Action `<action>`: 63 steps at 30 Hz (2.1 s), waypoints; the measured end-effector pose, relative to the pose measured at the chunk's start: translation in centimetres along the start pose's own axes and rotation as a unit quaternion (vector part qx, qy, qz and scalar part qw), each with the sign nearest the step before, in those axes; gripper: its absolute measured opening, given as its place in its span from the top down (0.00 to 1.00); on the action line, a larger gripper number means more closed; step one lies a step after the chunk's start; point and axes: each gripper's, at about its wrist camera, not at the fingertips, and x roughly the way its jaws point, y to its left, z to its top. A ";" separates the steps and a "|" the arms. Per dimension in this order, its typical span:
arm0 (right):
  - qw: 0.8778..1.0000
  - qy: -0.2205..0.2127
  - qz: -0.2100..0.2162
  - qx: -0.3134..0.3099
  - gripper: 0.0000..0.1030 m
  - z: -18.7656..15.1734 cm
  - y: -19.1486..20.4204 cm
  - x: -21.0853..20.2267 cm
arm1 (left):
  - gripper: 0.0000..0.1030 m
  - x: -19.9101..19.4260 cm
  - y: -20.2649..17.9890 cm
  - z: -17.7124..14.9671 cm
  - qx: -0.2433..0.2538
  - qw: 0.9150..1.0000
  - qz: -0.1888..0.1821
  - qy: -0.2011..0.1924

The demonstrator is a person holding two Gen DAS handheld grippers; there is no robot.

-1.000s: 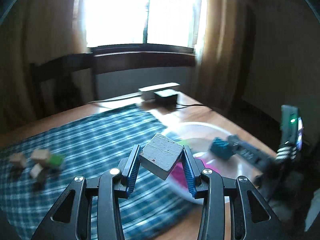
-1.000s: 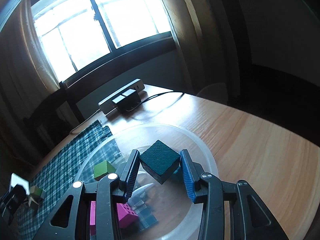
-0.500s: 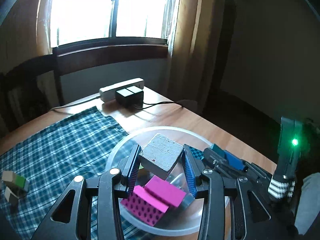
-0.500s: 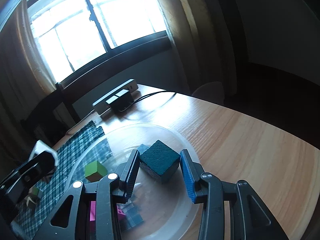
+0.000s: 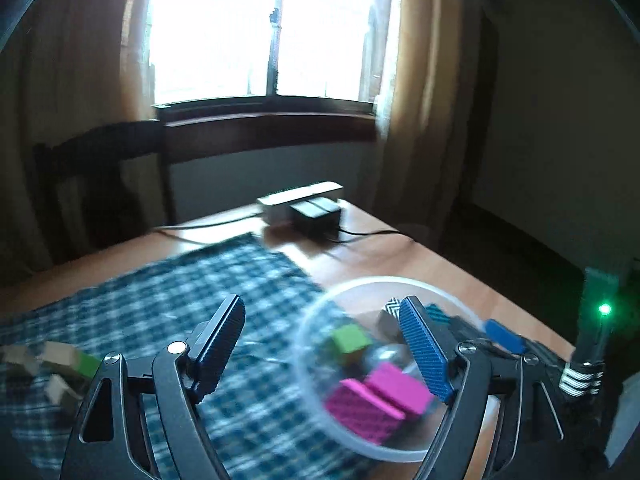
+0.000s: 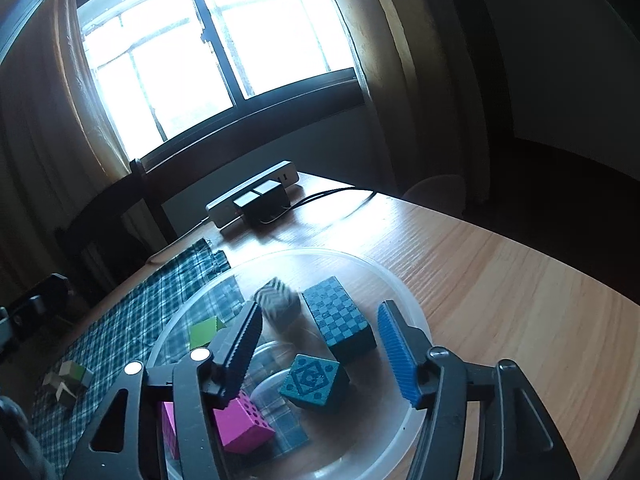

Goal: Organize rigid objects
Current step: 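Drop the teal cube into the bowl with the right gripper while the left drops the white cube there, then grasp the weathered wooden cube with the left gripper while the right returns over the cloth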

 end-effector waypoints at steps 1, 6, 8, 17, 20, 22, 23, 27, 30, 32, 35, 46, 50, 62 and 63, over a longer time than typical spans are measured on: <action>1.000 0.000 -0.003 0.000 0.35 0.0 0.0 0.0 | 0.15 -0.3 0.7 0.0 -0.004 1.000 0.014 -0.003; 1.000 -0.007 -0.016 -0.002 0.27 -0.1 0.0 -0.2 | 0.08 -1.3 3.0 -0.2 -0.024 0.999 0.045 -0.008; 1.000 -0.012 -0.023 -0.006 0.26 -0.1 0.2 -0.3 | 0.08 -1.6 3.8 -0.5 -0.024 0.998 0.053 -0.003; 0.999 -0.026 -0.033 -0.028 0.23 -0.3 2.2 -1.5 | 0.08 -3.6 7.9 -1.6 -0.035 0.994 0.100 0.001; 0.999 -0.025 -0.022 -0.043 0.23 -0.5 3.6 -1.8 | 0.08 -4.5 9.7 -1.9 -0.047 0.992 0.117 -0.001; 0.998 -0.023 -0.012 -0.051 0.22 -0.7 4.6 -2.0 | 0.08 -4.9 10.9 -2.1 -0.055 0.990 0.129 0.000; 0.998 -0.021 -0.005 -0.056 0.22 -0.8 5.2 -2.1 | 0.08 -5.2 11.6 -2.2 -0.060 0.989 0.136 0.000; 0.997 -0.016 0.018 -0.070 0.21 -1.2 7.2 -2.5 | 0.08 -6.2 14.0 -2.9 -0.076 0.984 0.160 0.002; 0.996 -0.011 0.035 -0.079 0.21 -1.5 8.6 -2.8 | 0.08 -6.6 15.5 -3.4 -0.082 0.981 0.175 0.005; 0.996 -0.005 0.045 -0.080 0.20 -1.7 9.3 -2.8 | 0.08 -7.0 16.6 -3.9 -0.086 0.979 0.187 0.006; 0.995 0.004 0.059 -0.083 0.20 -2.1 10.5 -2.8 | 0.08 -7.2 17.9 -4.6 -0.090 0.976 0.196 0.013; 0.988 0.032 0.096 -0.117 0.20 -4.1 14.8 -2.2 | 0.19 -4.7 21.4 -8.1 -0.107 0.970 0.206 0.075; 0.986 0.047 0.104 -0.125 0.20 -5.0 15.5 -1.7 | 0.24 -3.6 22.7 -8.9 -0.124 0.966 0.208 0.093; 0.982 0.074 0.115 -0.134 0.20 -6.2 16.3 -0.6 | 0.33 -1.3 24.0 -9.6 -0.141 0.964 0.194 0.113; 0.981 0.075 0.116 -0.135 0.20 -6.3 16.3 -0.6 | 0.39 -1.1 24.1 -9.6 -0.141 0.965 0.191 0.113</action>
